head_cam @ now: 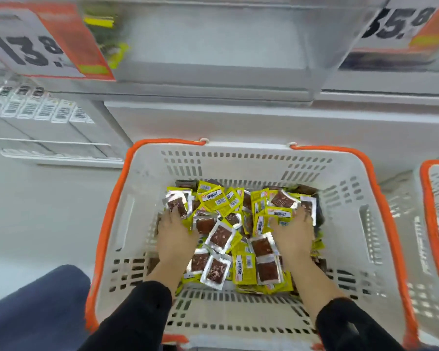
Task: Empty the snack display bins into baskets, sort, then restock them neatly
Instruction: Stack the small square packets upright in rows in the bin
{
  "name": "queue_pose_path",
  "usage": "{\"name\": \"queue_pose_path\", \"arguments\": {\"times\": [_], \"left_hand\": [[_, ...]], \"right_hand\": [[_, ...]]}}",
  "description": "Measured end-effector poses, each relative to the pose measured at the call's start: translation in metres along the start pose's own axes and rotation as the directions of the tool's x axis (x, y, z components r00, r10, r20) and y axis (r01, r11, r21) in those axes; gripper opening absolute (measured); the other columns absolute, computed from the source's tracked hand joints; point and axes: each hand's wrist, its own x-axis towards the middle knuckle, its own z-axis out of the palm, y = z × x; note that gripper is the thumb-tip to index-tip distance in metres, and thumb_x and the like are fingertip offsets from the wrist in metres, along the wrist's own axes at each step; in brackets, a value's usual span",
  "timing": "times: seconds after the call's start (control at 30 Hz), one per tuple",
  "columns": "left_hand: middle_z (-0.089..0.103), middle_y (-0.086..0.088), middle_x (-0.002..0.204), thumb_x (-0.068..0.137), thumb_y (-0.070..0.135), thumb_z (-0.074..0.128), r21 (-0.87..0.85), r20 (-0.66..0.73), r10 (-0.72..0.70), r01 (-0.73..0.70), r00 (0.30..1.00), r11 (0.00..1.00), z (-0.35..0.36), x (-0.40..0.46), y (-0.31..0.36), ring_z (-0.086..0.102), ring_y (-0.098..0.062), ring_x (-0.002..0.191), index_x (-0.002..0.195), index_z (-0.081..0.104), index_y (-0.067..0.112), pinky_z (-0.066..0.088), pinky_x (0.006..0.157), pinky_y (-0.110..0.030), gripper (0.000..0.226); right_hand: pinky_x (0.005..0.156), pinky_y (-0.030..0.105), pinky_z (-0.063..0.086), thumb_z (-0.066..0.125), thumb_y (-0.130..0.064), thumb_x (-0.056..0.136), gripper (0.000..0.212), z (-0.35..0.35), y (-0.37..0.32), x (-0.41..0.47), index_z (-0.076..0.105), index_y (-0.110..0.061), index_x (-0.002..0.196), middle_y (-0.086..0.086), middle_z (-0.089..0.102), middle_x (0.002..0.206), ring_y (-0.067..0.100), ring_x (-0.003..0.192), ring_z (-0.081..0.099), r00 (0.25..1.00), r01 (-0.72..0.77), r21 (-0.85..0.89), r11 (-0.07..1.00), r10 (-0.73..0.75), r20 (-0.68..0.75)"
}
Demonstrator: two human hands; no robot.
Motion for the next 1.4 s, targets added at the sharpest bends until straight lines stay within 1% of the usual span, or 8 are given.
{"name": "queue_pose_path", "arguments": {"times": [0.23,0.4,0.63,0.93,1.07,1.17,1.27,1.4], "left_hand": [[0.010,-0.009,0.161,0.087,0.044,0.065,-0.071,-0.028,0.209,-0.211,0.977,0.975,0.012,0.041,0.055,0.010,-0.023,0.148,0.154,0.006,0.012,0.015,0.119,-0.034,0.095],[0.024,-0.011,0.155,0.078,0.052,0.073,-0.106,-0.016,0.166,-0.166,0.986,0.980,0.031,0.051,0.069,0.020,-0.023,0.145,0.152,-0.004,0.006,0.017,0.119,-0.034,0.116],[0.018,-0.008,0.156,0.087,0.044,0.065,0.110,0.101,0.396,-0.406,0.913,0.907,0.052,0.035,0.086,0.017,-0.026,0.146,0.153,0.006,0.017,0.024,0.115,-0.039,0.093],[0.014,-0.004,0.159,0.096,0.020,0.053,0.151,0.171,0.427,-0.452,0.888,0.879,0.066,0.033,0.088,0.008,-0.026,0.149,0.154,-0.003,0.018,0.043,0.106,-0.040,0.080],[0.016,-0.003,0.159,0.091,0.002,0.051,0.051,0.160,0.435,-0.448,0.886,0.893,0.060,0.039,0.083,0.014,-0.019,0.148,0.155,-0.001,0.019,0.048,0.097,-0.030,0.084],[0.014,0.000,0.161,0.094,0.006,0.048,-0.219,0.066,0.323,-0.302,0.944,0.928,0.056,0.037,0.081,0.027,-0.017,0.143,0.154,0.015,0.020,0.043,0.094,-0.019,0.070],[0.043,-0.004,0.147,0.091,0.002,0.053,-0.581,0.035,0.164,-0.113,0.986,0.806,0.057,0.029,0.083,0.052,-0.017,0.120,0.151,0.028,0.023,0.046,0.093,-0.020,0.068],[0.061,-0.004,0.124,0.084,-0.008,0.062,-0.902,0.229,-0.087,0.245,0.970,0.356,0.040,0.012,0.091,0.061,-0.021,0.110,0.142,0.042,0.019,0.053,0.093,-0.036,0.067]], "right_hand": [[0.095,0.044,0.042,0.073,-0.033,0.082,0.093,0.031,-0.008,0.019,0.017,-0.013,0.153,0.013,0.032,0.153,0.032,0.134,0.039,0.996,-0.089,0.144,0.986,0.093,-0.019],[0.083,0.042,0.050,0.077,-0.038,0.078,0.091,0.044,-0.009,0.016,0.027,-0.011,0.149,0.001,0.061,0.095,0.033,0.101,0.063,0.991,-0.136,0.247,0.959,0.131,0.038],[0.119,0.043,0.007,0.051,-0.067,0.084,0.084,0.060,-0.021,0.009,0.032,-0.019,0.150,0.012,0.042,0.148,0.025,0.143,0.027,0.996,0.009,0.060,0.998,-0.014,0.089],[0.100,0.042,0.041,0.070,-0.046,0.083,0.085,0.042,-0.028,0.031,0.029,-0.012,0.149,0.011,0.054,0.137,0.031,0.124,0.052,0.983,-0.171,0.389,0.905,0.181,0.011],[0.093,0.040,0.043,0.073,-0.048,0.079,0.084,0.037,-0.036,0.045,0.036,-0.010,0.145,0.002,0.066,0.090,0.029,0.104,0.062,0.983,-0.178,0.337,0.924,0.179,0.030],[0.078,0.030,0.039,0.071,-0.044,0.083,0.063,0.034,-0.042,0.051,0.053,-0.010,0.133,0.007,0.064,0.117,0.028,0.111,0.057,0.985,-0.153,0.294,0.944,0.123,0.119],[0.068,0.026,0.030,0.069,-0.035,0.087,0.045,0.036,-0.040,0.048,0.061,-0.007,0.121,0.005,0.062,0.111,0.024,0.103,0.056,0.987,-0.115,0.354,0.928,0.066,0.148],[0.087,0.024,0.033,0.062,-0.025,0.094,0.047,0.025,-0.039,0.030,0.051,-0.008,0.136,0.007,0.053,0.138,0.024,0.124,0.048,0.988,-0.144,0.553,0.821,0.092,0.121]]}}
